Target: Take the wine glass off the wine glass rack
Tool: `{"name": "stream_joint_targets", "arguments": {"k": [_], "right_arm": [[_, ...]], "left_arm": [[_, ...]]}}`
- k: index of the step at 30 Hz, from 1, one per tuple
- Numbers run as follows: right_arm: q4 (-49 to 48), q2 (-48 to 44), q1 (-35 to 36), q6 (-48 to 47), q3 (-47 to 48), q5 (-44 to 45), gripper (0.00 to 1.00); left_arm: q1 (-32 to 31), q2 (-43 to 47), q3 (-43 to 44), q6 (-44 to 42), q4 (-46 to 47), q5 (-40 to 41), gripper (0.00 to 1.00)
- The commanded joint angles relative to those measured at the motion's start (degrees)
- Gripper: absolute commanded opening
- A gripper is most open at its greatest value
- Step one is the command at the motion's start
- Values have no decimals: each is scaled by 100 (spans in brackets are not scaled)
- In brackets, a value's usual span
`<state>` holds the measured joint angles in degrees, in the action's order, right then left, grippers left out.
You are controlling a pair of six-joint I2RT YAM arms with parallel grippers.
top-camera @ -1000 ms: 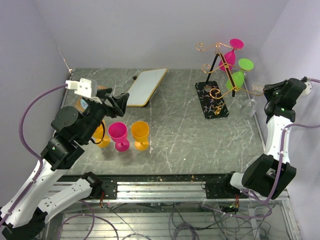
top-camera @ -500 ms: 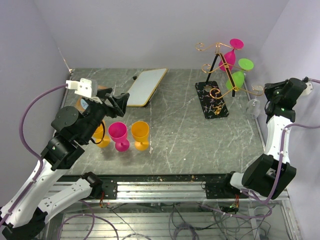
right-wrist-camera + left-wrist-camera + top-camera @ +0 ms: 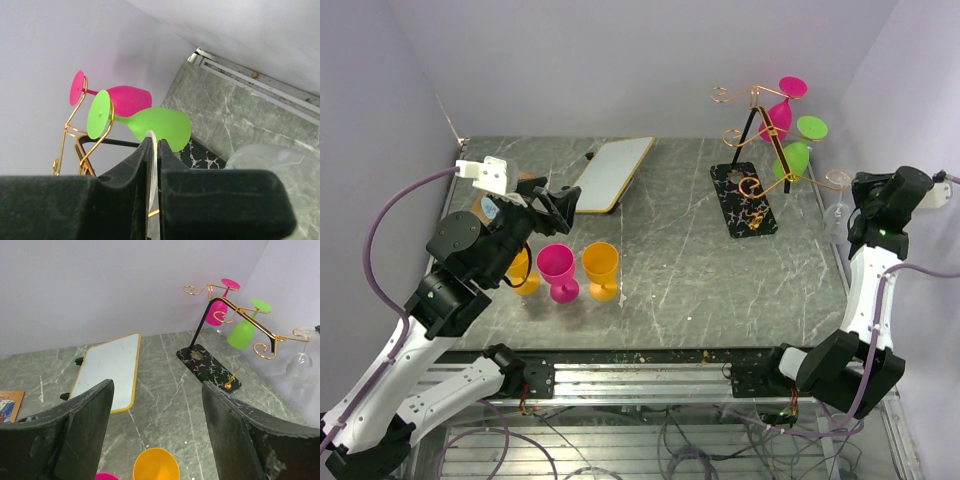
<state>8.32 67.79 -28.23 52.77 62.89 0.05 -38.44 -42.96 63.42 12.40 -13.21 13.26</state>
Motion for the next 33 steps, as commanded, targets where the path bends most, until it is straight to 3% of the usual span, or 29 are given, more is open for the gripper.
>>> {"name": "stream_joint_targets", "arguments": {"k": [1,19,33], "right_arm": [[-56,-232,-51,300,-159,280,0],[-10,-286,-60,657,4,-877,0],[-755,341,-44,1256,346,-1789,0]], "left_arm": [[32,24,-31,43,289,-100,81],[31,9,-49,57,297,-121,81],[31,30,-49,58,301,-105,81]]}}
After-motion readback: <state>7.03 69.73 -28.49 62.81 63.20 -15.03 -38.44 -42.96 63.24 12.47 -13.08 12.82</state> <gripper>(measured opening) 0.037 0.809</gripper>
